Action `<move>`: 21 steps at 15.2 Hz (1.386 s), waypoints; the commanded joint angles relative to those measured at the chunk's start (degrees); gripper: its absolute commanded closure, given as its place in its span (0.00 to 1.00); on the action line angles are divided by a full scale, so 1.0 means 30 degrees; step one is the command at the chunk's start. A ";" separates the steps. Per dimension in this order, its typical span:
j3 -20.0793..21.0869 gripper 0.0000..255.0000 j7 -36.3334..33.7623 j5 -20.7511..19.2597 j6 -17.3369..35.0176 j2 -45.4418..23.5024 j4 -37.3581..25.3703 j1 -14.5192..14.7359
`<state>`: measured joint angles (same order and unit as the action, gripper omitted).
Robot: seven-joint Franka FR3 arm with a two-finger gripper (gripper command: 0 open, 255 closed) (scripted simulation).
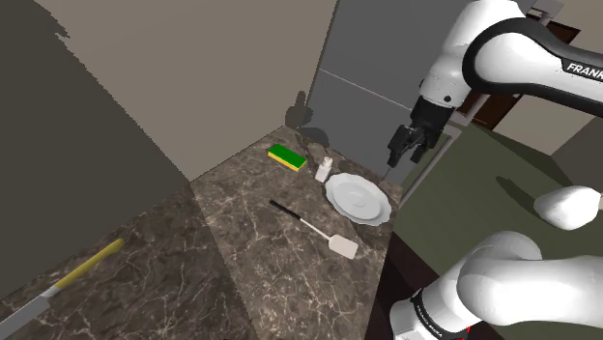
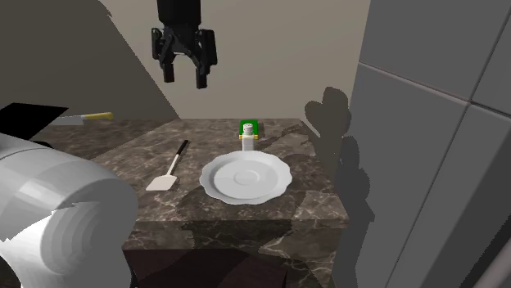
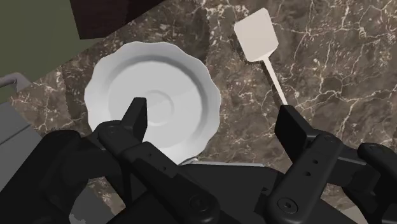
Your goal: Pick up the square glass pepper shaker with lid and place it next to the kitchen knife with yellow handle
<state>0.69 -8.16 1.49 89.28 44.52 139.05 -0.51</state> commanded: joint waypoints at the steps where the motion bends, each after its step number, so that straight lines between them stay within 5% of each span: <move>1: 0.0000 0.00 0.0000 0.0000 0.0000 0.0000 0.0000 0.0000; 11: -0.0286 0.00 0.1161 -0.0664 0.4738 -0.7463 -0.2007 -0.0017; 21: -0.0371 0.00 0.2019 -0.1192 0.7342 -1.5291 -0.6542 -0.0037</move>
<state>-0.52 -2.15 -1.97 110.55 1.35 121.17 -0.72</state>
